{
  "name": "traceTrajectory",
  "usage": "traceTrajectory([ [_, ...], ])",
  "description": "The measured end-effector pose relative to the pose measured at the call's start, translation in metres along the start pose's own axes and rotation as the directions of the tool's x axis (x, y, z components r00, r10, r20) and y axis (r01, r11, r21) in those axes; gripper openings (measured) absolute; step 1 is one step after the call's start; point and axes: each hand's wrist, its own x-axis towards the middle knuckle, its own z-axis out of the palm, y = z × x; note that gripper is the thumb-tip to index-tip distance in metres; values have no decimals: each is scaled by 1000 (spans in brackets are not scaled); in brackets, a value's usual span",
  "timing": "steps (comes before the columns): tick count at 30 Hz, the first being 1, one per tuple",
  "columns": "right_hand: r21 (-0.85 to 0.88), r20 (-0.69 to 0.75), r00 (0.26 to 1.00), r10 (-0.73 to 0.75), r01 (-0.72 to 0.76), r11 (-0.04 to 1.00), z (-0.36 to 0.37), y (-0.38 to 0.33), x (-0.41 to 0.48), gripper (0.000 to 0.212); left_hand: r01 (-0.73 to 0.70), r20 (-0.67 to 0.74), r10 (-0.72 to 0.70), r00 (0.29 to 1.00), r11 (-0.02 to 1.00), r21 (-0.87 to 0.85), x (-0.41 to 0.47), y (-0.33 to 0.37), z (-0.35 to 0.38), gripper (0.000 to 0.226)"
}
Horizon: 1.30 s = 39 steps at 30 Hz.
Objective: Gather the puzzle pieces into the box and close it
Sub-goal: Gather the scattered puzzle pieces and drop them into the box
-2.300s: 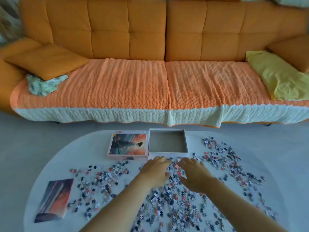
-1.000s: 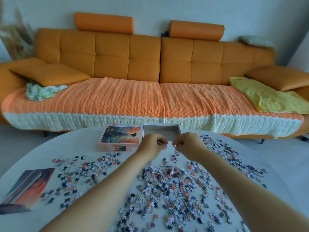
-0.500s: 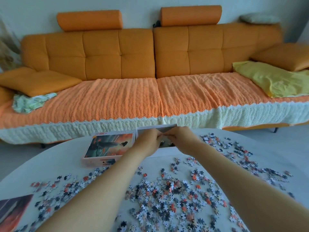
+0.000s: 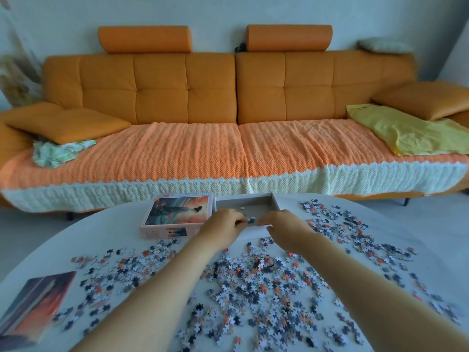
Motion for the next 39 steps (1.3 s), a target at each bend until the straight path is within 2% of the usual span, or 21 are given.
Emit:
traceTrajectory([
  [4,-17,-1,1000,5,-5,1000,5,-4,-27,47,-3,68,2,998,1000,21,-37,12,0,24],
  [11,-45,-14,998,-62,61,997,22,-15,-74,41,-3,21,3,1000,1000,19,-91,24,9,25],
  [14,-21,-52,992,-118,117,993,23,-21,-96,39,-70,-63,74,995,995,76,-111,27,15,31],
  [18,-33,-249,950,-190,188,982,21,-28,-121,32,-179,-250,220,943,968,178,-135,36,23,25],
  [22,-43,-164,972,-169,164,986,27,-36,-133,28,-176,-150,213,965,958,229,-152,44,34,30],
  [26,-146,-111,977,-180,163,976,51,-38,-137,41,-138,-42,159,986,940,313,-157,33,46,47],
  [30,-227,-29,983,-180,169,959,64,-48,-129,53,-163,-31,179,983,944,288,-158,21,49,44],
  [33,-154,-9,987,-161,158,975,61,-57,-122,53,-167,-68,183,981,967,195,-157,16,48,36],
  [39,48,-15,995,-101,101,994,52,-54,-116,24,-153,-16,155,988,984,86,-140,14,32,25],
])
